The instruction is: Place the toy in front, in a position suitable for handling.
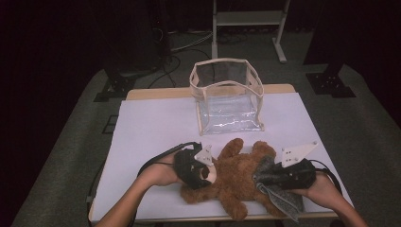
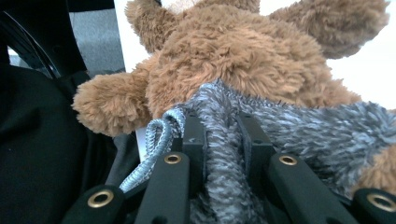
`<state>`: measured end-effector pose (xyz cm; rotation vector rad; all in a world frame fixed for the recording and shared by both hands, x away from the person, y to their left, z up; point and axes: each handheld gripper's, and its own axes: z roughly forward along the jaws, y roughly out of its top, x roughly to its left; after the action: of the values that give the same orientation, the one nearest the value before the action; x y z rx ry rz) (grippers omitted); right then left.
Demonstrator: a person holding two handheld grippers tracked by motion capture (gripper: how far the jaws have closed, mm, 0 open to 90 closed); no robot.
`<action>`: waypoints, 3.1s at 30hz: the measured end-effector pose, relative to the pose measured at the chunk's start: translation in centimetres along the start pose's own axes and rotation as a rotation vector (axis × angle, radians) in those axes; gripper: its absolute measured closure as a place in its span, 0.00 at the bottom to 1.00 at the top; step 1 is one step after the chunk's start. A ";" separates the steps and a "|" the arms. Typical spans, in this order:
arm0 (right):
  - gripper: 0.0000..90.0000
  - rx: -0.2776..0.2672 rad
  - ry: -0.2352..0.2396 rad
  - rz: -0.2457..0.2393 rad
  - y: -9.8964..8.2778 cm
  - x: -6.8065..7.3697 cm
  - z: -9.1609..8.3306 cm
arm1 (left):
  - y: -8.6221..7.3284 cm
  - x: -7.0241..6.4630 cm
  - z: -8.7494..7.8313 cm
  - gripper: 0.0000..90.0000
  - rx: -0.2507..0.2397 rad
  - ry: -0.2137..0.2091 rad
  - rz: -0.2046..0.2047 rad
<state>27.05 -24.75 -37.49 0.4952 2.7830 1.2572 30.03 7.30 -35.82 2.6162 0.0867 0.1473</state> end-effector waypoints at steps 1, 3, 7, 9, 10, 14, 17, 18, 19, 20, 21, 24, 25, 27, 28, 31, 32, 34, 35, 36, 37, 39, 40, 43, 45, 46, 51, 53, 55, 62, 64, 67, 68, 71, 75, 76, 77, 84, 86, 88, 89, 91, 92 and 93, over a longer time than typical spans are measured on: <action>0.84 -0.009 0.002 0.003 -0.1 0.0 0.0 | -0.1 -0.1 -0.2 0.41 0.001 0.006 0.001; 0.84 -0.019 0.006 0.006 -0.1 -0.1 0.3 | -0.2 -0.1 -0.4 0.41 0.010 0.018 -0.015; 0.84 -0.043 0.008 -0.009 0.9 -0.6 1.4 | -0.8 0.2 -1.0 0.41 0.026 0.032 -0.042; 0.84 -0.048 0.017 -0.017 1.6 -0.9 2.1 | -1.7 0.4 -1.5 0.41 0.022 0.033 -0.063; 0.84 -0.052 0.022 -0.022 2.0 -1.1 2.5 | -2.7 0.4 -2.0 0.41 0.015 0.037 -0.085; 0.84 -0.045 0.036 -0.053 3.2 -1.4 4.1 | -3.7 0.5 -2.7 0.39 0.007 0.046 -0.102; 0.84 -0.032 0.031 -0.070 3.7 -1.5 4.4 | -3.7 0.6 -3.0 0.38 0.007 0.050 -0.091; 0.84 -0.032 0.031 -0.070 3.7 -1.5 4.4 | -3.7 0.6 -3.0 0.37 0.007 0.050 -0.091; 0.84 -0.029 0.029 -0.070 3.6 -1.5 4.3 | -3.6 0.6 -3.0 0.37 0.012 0.051 -0.089; 0.84 -0.030 0.026 -0.068 3.4 -1.4 4.1 | -3.2 0.5 -2.9 0.38 0.028 0.046 -0.079; 0.84 -0.035 0.021 -0.060 3.4 -1.2 3.9 | -3.0 0.5 -2.8 0.39 0.040 0.048 -0.077; 0.84 -0.064 0.019 -0.086 4.1 -0.6 3.4 | -2.8 0.5 -2.6 0.40 0.043 0.056 -0.086; 0.84 -0.087 0.030 -0.095 4.4 -0.4 3.3 | -2.8 0.6 -2.6 0.40 0.043 0.058 -0.089; 0.84 -0.090 0.047 -0.117 5.1 0.3 3.5 | -2.9 0.6 -2.5 0.40 0.042 0.063 -0.097; 0.84 -0.090 0.047 -0.117 5.1 0.3 3.5 | -2.9 0.6 -2.5 0.40 0.042 0.063 -0.097; 0.84 -0.025 0.022 -0.169 5.0 0.8 4.1 | -3.3 0.6 -2.5 0.40 0.022 0.056 -0.105; 0.84 -0.025 0.022 -0.169 5.0 0.8 4.1 | -3.3 0.6 -2.5 0.40 0.022 0.056 -0.105; 0.84 -0.010 0.013 -0.139 3.9 0.6 3.7 | -3.4 0.5 -2.5 0.40 0.009 0.055 -0.108; 0.84 -0.007 0.012 -0.128 3.4 0.5 3.6 | -3.4 0.4 -2.4 0.40 0.009 0.055 -0.106; 0.84 0.002 0.009 -0.115 2.9 0.4 3.4 | -3.4 0.4 -2.4 0.40 0.008 0.055 -0.106; 0.84 0.011 0.006 -0.102 2.3 0.4 3.3 | -3.4 0.4 -2.4 0.40 0.007 0.054 -0.106; 0.84 0.028 -0.009 -0.082 1.2 0.2 2.9 | -3.4 0.4 -2.4 0.40 0.006 0.049 -0.107; 0.84 0.036 -0.016 -0.069 0.6 0.2 2.7 | -3.4 0.5 -2.4 0.40 0.006 0.045 -0.106; 0.84 0.042 -0.022 -0.039 -0.4 0.1 2.3 | -3.4 0.5 -2.4 0.40 0.008 0.043 -0.106; 0.84 0.033 -0.027 -0.007 -1.3 0.2 1.5 | -3.3 0.5 -2.4 0.40 0.017 0.046 -0.101; 0.84 0.020 -0.027 -0.006 -1.3 0.3 1.2 | -3.2 0.6 -2.4 0.40 0.019 0.047 -0.102; 0.84 -0.032 -0.016 -0.033 0.4 0.6 0.8 | -3.2 0.9 -2.2 0.40 0.013 0.042 -0.114; 0.84 -0.043 0.005 -0.083 2.1 0.9 1.7 | -3.2 0.9 -2.2 0.40 0.012 0.042 -0.118; 0.84 -0.023 0.014 -0.113 2.7 1.1 2.6 | -3.3 0.9 -2.2 0.40 0.011 0.042 -0.117; 0.84 0.006 -0.003 -0.090 1.0 1.1 2.6 | -3.4 0.8 -2.2 0.40 0.005 0.038 -0.117; 0.84 0.028 -0.018 -0.050 -0.6 0.9 2.1 | -3.3 0.8 -2.2 0.40 0.008 0.039 -0.115; 0.84 0.022 -0.026 0.002 -2.2 0.7 1.4 | -3.2 0.9 -2.2 0.40 0.009 0.038 -0.119; 0.84 0.008 -0.022 0.014 -2.5 0.6 1.2 | -3.2 0.9 -2.2 0.40 0.009 0.036 -0.122; 0.84 -0.025 -0.022 0.017 -2.3 0.6 0.5 | -3.0 1.1 -2.1 0.40 0.021 0.037 -0.119; 0.84 -0.066 -0.011 -0.024 -0.3 0.7 0.3 | -2.8 1.0 -2.1 0.40 0.029 0.043 -0.111; 0.83 -0.069 -0.008 -0.039 0.4 0.8 0.5 | -2.8 1.0 -2.1 0.40 0.029 0.043 -0.111; 0.84 -0.071 -0.003 -0.054 1.0 0.9 0.8 | -2.9 0.9 -2.1 0.40 0.026 0.044 -0.112; 0.83 -0.039 0.027 -0.117 2.8 1.2 3.2 | -3.3 0.9 -2.1 0.40 0.005 0.038 -0.120; 0.83 -0.044 0.029 -0.094 2.0 1.0 2.9 | -3.4 1.0 -2.2 0.40 -0.001 0.031 -0.117; 0.83 -0.034 0.020 -0.070 1.0 0.9 2.6 | -3.3 0.9 -2.1 0.40 -0.001 0.032 -0.116; 0.84 -0.029 0.013 -0.053 0.4 1.0 2.4 | -3.3 0.9 -2.1 0.39 0.001 0.032 -0.111; 0.83 -0.017 0.002 -0.024 -1.0 0.9 2.0 | -3.2 0.8 -2.1 0.39 0.003 0.034 -0.109; 0.84 -0.013 -0.001 -0.010 -1.6 0.8 1.8 | -3.2 0.8 -2.1 0.39 0.004 0.035 -0.109; 0.84 -0.013 -0.001 -0.010 -1.6 0.8 1.8 | -3.2 0.8 -2.1 0.39 0.004 0.035 -0.109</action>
<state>26.13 -24.22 -39.82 0.4810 2.7711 1.2712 30.48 11.19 -35.50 2.6057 0.2412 0.1541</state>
